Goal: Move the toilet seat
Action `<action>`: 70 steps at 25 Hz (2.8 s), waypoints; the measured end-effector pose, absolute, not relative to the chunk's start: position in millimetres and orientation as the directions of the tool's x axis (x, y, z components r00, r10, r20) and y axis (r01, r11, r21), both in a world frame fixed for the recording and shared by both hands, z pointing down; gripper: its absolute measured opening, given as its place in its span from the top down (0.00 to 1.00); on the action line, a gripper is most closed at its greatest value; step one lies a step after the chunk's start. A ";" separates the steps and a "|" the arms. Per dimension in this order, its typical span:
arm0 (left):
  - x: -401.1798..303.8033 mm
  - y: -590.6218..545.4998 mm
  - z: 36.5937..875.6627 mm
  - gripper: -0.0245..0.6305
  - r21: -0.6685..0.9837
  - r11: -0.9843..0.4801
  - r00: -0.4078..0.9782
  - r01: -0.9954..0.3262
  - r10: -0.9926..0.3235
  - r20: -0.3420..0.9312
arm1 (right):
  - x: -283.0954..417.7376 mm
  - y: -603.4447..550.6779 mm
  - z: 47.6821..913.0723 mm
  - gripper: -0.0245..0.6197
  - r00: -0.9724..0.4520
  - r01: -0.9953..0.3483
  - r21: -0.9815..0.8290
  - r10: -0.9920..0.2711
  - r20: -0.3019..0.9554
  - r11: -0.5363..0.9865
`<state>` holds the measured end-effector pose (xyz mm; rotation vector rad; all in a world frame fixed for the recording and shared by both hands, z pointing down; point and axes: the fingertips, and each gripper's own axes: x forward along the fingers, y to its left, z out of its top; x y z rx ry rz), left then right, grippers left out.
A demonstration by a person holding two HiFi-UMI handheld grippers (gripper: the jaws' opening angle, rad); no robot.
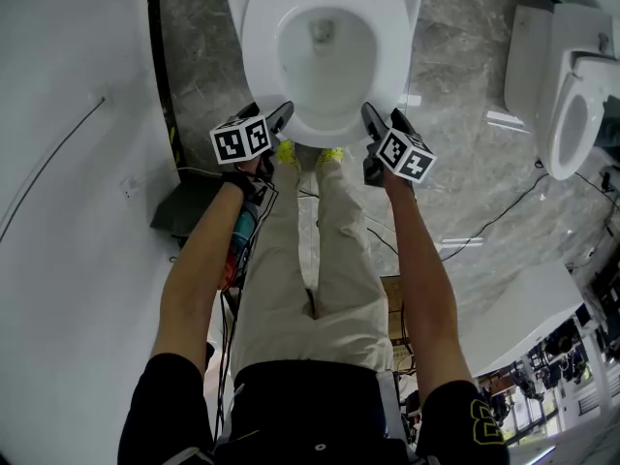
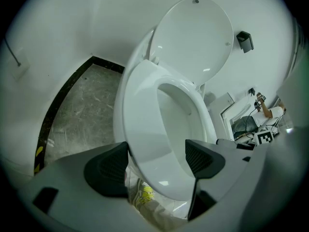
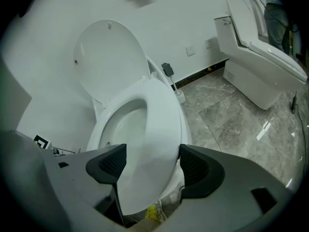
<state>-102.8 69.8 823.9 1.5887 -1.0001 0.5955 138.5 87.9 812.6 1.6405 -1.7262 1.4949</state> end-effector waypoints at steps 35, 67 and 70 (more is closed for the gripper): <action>-100.4 72.5 798.6 0.37 0.548 -0.103 0.555 -0.830 -0.244 0.795 | 139.5 85.3 785.9 0.41 -0.257 -0.872 -0.432 -0.534 0.805 -0.230; -100.5 63.1 766.3 0.37 0.550 -0.059 0.542 -0.833 -0.286 0.790 | 142.3 77.7 749.1 0.41 -0.251 -0.852 -0.460 -0.575 0.779 -0.250; -100.9 61.1 761.7 0.39 0.556 -0.052 0.544 -0.830 -0.298 0.785 | 143.0 76.5 744.2 0.41 -0.246 -0.849 -0.462 -0.582 0.775 -0.256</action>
